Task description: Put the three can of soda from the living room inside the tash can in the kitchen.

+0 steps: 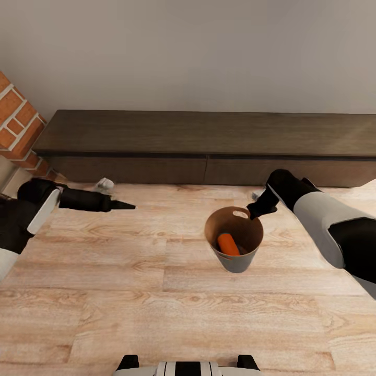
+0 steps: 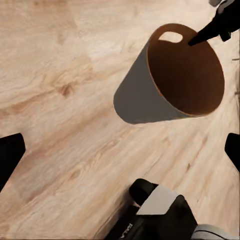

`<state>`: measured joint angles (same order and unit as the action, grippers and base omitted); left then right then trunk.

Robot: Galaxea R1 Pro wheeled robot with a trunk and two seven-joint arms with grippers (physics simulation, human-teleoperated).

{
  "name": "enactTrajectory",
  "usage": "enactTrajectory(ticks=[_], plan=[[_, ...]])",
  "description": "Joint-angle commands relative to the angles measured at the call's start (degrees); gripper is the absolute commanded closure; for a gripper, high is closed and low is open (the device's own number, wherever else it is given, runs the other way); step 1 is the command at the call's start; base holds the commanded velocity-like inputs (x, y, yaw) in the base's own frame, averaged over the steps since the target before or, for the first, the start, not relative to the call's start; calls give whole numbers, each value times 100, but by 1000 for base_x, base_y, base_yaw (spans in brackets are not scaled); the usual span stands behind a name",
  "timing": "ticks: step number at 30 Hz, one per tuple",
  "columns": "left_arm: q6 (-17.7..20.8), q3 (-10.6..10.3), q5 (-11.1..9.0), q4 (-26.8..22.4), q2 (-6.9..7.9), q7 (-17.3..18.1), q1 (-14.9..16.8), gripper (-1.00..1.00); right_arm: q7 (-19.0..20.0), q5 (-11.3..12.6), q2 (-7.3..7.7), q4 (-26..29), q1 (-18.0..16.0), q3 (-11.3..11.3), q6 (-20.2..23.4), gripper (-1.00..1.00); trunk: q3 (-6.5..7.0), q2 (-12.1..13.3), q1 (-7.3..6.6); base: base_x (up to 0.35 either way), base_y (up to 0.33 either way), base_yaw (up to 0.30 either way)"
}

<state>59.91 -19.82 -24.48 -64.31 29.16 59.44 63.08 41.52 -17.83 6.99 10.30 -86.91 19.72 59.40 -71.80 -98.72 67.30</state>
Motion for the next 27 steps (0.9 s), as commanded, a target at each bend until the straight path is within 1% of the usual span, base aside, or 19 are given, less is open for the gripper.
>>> enactTrajectory(ticks=[1,2,3,4,5,6,7,8,9,12,14,16,19,20,23,25,27], plan=[[9,121,-22,1,4,-129,-163,-100,40,187,77,-7,2,-78,60,100,1,0,0,0,0,0],[9,361,-17,0,8,-426,-457,-100,42,186,189,-14,5,-123,60,100,1,0,0,0,0,0],[9,488,-14,-1,9,-612,-599,-100,44,185,232,-17,13,-139,60,100,1,0,0,0,0,0],[9,722,-11,-3,8,-1045,-860,-100,46,185,305,-21,43,-163,60,100,1,0,0,0,0,0],[9,905,-19,-6,1,-1575,-1109,-100,47,184,380,-23,98,-178,60,100,1,0,0,0,0,0],[9,973,-25,-7,-2,-1809,-1212,-100,48,184,414,-24,124,-184,60,100,1,0,0,0,0,0],[9,1070,-37,-12,-12,-2257,-1406,-100,48,182,482,-25,185,-191,60,100,1,0,0,0,0,0],[9,1107,-44,-24,-20,-2456,-1502,-100,49,181,511,-26,220,-194,60,100,1,0,0,0,0,0],[9,1161,-58,-55,-34,-2784,-1735,-100,49,179,560,-22,293,-198,60,100,1,0,0,0,0,0],[9,1213,-67,-107,-52,-3082,-2046,-100,51,177,625,-16,372,-204,60,100,1,0,0,0,0,0],[-155,1260,-69,-151,-93,-3290,-2274,-100,60,176,695,-7,421,-205,60,100,1,0,0,0,0,0],[-305,1281,-72,-169,-120,-3374,-2351,-100,67,178,714,-4,442,-201,60,100,1,0,0,0,0,0],[-488,1303,-74,-165,-159,-3428,-2433,-100,66,177,702,31,583,-194,60,100,1,0,0,0,0,0],[-716,1308,-74,-164,-176,-3445,-2543,-100,62,176,688,78,801,-205,60,100,1,0,0,0,0,0],[-940,1311,-79,-175,-187,-3455,-2694,-100,54,175,685,222,940,-210,60,100,1,0,0,0,0,0],[-1098,1313,-82,-186,-203,-3457,-2829,-100,46,175,695,499,1055,-215,60,100,1,0,0,-56,77,0],[-1168,1313,-75,-185,-263,-3463,-2884,-100,48,175,696,650,1170,-219,60,100,1,0,0,-131,162,0]])
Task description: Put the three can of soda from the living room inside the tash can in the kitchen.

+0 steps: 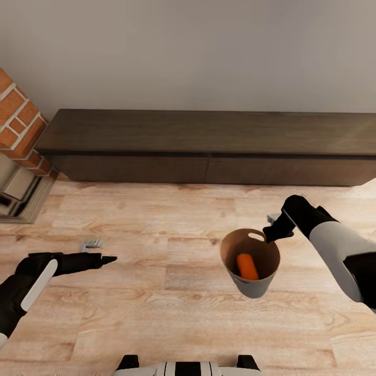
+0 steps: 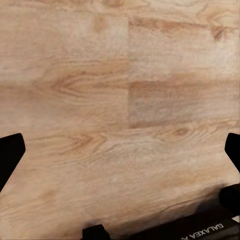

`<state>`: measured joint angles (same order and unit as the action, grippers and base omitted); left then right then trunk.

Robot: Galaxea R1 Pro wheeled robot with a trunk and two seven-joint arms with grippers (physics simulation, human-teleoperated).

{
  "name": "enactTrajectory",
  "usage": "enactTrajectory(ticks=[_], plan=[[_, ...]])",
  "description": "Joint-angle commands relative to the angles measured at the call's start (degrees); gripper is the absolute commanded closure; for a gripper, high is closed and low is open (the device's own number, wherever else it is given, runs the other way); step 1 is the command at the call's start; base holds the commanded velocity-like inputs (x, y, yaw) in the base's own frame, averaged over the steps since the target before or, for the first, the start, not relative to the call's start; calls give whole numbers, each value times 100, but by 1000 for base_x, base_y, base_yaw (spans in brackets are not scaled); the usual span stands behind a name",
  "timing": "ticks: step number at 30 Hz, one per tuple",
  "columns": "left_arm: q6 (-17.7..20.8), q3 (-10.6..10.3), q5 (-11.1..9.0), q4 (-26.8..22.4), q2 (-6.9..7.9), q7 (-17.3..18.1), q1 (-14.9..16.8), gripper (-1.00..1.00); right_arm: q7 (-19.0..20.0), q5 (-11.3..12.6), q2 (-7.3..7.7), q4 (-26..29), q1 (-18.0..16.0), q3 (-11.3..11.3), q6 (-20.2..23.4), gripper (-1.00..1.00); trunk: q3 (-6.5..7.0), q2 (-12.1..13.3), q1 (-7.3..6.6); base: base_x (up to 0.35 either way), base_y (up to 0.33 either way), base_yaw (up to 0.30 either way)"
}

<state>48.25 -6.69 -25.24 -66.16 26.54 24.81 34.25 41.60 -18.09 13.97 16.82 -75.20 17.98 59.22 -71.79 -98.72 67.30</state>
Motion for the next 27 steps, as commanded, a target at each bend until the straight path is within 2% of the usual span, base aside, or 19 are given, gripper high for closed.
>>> enactTrajectory(ticks=[1,4,5,7,9,19,27], plan=[[-55,0,5,-7,-61,-6,-21,-100,40,201,-9,71,68,-53,78,100,0,0,-1,-168,192,6],[-136,0,14,-148,-183,-46,-111,-100,37,201,-36,212,156,-96,78,100,-11,0,-1,-197,207,62],[-155,12,14,-319,-218,-79,-232,-100,37,201,-48,255,181,-107,78,100,-17,0,-1,-215,195,109],[-159,43,13,-435,-231,-94,-328,-100,36,201,-51,273,190,-111,78,100,-28,0,-1,-209,167,116],[-154,170,6,-632,-247,-109,-505,-100,34,201,-52,294,202,-116,78,100,-41,0,-1,-107,78,128],[-107,291,-1,-760,-258,-114,-695,-100,33,201,-76,349,413,-117,78,100,-108,0,-1,-21,15,135],[113,299,36,-935,-355,-158,-726,-100,34,201,-107,373,489,-119,78,100,-13,321,-176,-1,1,125]])
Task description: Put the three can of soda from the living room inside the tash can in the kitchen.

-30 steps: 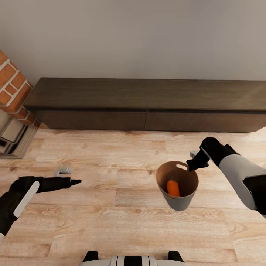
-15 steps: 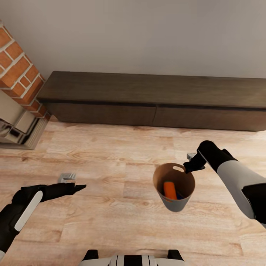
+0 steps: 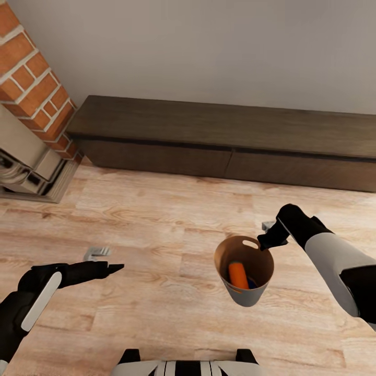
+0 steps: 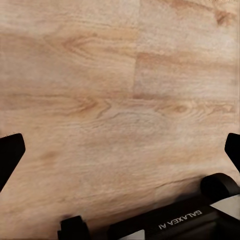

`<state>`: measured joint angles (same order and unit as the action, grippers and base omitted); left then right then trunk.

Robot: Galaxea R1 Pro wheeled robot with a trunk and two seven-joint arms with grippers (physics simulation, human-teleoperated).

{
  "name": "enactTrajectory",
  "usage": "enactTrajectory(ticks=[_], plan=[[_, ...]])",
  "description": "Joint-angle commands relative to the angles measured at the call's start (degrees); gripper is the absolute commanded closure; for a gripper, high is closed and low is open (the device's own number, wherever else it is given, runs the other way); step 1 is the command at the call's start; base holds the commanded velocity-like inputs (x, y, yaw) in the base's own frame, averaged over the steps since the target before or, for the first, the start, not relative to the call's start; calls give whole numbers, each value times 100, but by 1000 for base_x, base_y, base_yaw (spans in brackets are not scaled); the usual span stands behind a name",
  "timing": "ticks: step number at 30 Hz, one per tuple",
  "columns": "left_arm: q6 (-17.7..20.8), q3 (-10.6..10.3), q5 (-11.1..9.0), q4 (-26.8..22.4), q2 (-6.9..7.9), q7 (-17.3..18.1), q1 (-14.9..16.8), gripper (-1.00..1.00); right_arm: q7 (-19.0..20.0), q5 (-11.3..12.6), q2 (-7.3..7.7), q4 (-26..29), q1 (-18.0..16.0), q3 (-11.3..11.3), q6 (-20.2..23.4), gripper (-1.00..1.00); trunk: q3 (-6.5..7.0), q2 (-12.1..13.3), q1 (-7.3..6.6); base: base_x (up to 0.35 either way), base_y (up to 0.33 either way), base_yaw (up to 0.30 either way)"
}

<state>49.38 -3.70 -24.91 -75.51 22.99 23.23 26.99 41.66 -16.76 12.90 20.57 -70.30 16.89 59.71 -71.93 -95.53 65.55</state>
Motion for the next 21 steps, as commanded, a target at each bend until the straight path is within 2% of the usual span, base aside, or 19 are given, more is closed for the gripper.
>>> enactTrajectory(ticks=[1,11,13,16,21], plan=[[10,1,2,-12,-18,-3,-4,-100,31,68,-3,-2,12,-10,29,100,13,42,-23,0,0,118],[177,33,-9,-33,-40,-83,-9,-100,50,76,-34,2,76,-43,29,100,142,443,-242,0,0,111],[207,52,5,-28,-40,-104,-9,-100,47,72,-92,5,96,-46,29,100,168,523,-286,0,0,99],[228,65,16,-12,-40,-288,-9,-100,43,69,-180,7,113,-52,29,100,208,643,-352,0,0,100],[236,82,18,30,-38,-496,-9,-100,44,68,-194,8,120,-66,29,100,274,844,-462,0,0,112]])
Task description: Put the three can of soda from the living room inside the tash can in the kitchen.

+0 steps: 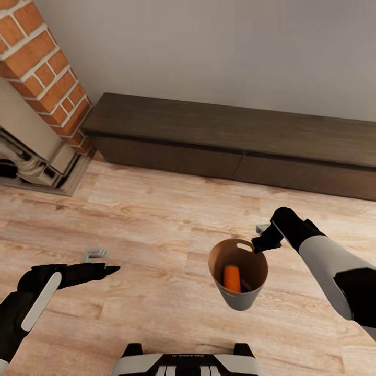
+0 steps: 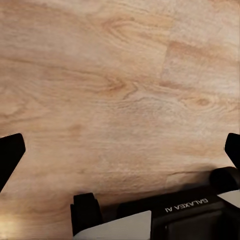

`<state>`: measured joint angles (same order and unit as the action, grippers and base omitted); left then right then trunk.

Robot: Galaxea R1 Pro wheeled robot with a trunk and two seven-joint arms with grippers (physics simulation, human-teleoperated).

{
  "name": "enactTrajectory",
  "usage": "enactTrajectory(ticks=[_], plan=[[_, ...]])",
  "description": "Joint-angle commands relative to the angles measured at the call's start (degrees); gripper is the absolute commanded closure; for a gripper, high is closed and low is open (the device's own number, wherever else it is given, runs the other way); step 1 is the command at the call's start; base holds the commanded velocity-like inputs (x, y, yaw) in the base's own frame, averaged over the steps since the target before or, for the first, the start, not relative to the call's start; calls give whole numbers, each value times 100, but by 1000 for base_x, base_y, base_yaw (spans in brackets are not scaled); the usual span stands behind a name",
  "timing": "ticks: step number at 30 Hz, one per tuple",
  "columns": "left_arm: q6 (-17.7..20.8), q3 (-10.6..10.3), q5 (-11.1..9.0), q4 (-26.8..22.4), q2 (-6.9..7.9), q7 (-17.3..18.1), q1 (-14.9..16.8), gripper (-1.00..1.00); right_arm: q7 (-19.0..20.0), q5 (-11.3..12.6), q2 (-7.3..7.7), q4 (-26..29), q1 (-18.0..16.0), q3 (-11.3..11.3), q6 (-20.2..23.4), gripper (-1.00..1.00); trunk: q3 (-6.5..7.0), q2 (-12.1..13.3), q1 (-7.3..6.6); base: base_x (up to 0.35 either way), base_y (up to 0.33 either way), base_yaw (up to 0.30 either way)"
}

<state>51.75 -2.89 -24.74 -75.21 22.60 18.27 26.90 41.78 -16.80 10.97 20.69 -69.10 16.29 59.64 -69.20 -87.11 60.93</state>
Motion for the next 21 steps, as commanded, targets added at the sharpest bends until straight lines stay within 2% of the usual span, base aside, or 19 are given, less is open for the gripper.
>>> enactTrajectory(ticks=[1,9,18,21], plan=[[0,9,1,5,2,-14,0,-100,32,71,0,-4,0,-7,36,100,14,42,-23,0,0,125],[-6,392,9,24,-1,-91,-243,-100,32,71,-23,13,2,2,36,100,119,362,-198,0,0,130],[-38,470,21,92,-2,-102,-317,-100,34,72,-19,79,2,-70,27,100,272,723,-396,0,0,25],[-95,470,21,124,-13,-105,-339,-100,32,68,-19,146,66,-132,-186,100,290,763,-418,0,0,1]])
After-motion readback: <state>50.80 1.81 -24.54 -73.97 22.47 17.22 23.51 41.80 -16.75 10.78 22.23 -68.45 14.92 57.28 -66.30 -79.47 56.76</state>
